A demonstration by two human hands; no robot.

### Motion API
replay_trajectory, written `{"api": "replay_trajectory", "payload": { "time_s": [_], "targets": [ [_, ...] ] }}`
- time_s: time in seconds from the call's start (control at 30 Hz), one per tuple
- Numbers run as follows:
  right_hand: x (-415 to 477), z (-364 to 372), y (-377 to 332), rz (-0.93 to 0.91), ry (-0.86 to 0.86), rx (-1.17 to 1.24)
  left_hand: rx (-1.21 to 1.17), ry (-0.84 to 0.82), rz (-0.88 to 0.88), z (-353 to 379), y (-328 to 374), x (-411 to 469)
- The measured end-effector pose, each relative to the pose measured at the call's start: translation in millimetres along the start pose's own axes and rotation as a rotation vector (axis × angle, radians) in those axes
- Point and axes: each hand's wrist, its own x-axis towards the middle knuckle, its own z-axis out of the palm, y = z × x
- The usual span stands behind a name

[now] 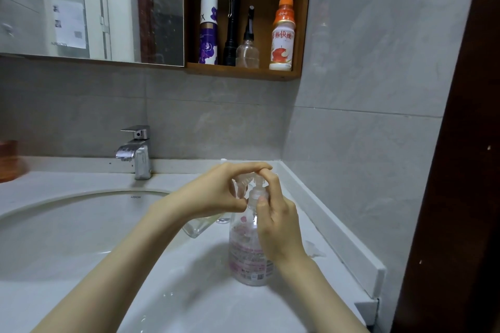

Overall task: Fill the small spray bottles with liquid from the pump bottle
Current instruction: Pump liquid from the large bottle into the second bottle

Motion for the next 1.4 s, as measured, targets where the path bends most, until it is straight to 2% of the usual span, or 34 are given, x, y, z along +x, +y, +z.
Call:
{"api": "replay_trajectory", "payload": {
  "time_s": [0.53, 0.9, 1.4],
  "targets": [
    [-1, 1, 1, 0.03, 0.025, 0.048, 0.057, 0.025, -0.001, 10, -6, -2],
    [1, 1, 1, -0.007, 0.008, -0.033, 0.055, 0.02, -0.013, 1, -1, 1],
    [-3, 1, 3, -0.007, 0.024, -0.004, 0.055, 0.007, -0.031, 3, 2, -1]
  ]
}}
